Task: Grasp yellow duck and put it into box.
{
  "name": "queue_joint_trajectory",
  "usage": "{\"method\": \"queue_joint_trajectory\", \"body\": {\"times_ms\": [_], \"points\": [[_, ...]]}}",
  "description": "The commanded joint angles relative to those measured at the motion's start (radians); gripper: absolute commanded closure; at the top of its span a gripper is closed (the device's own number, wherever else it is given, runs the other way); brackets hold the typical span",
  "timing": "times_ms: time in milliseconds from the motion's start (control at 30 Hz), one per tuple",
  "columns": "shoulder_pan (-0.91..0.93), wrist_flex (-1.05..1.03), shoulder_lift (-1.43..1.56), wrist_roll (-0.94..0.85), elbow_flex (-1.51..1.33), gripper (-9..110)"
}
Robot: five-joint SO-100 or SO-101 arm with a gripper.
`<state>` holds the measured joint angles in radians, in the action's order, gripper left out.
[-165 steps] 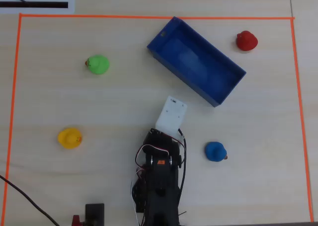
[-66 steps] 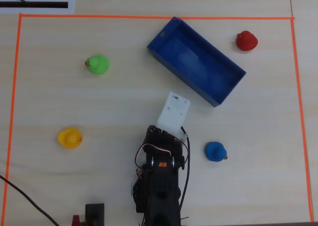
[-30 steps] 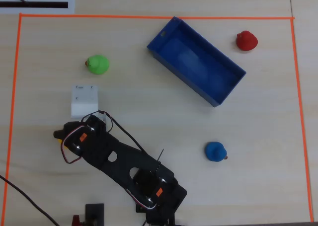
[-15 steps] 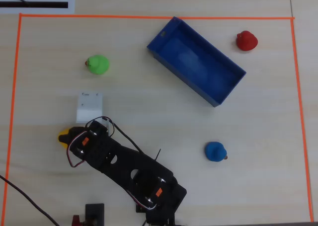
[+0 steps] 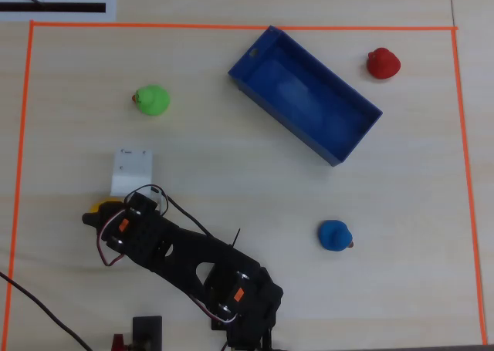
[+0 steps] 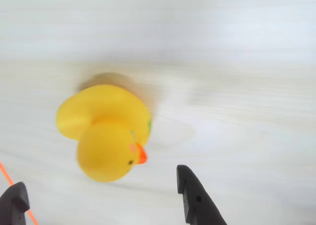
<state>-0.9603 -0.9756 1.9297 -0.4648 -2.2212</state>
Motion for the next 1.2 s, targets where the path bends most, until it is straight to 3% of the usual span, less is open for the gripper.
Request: {"method": "queue_joint_trajectory", "body": {"times_ms": [0, 700, 800, 933, 1167], "points": [[-0.012, 0.032, -0.002, 0.014, 0.011, 62], [0.011, 0.218, -0.057, 0.052, -0.084, 64], [0.014, 0.236, -0.058, 0.052, -0.097, 73], [0.017, 0.253, -0.060, 0.064, -0.114, 101], [0.057, 0.164, 0.029, 0.049, -0.114, 101]]}}
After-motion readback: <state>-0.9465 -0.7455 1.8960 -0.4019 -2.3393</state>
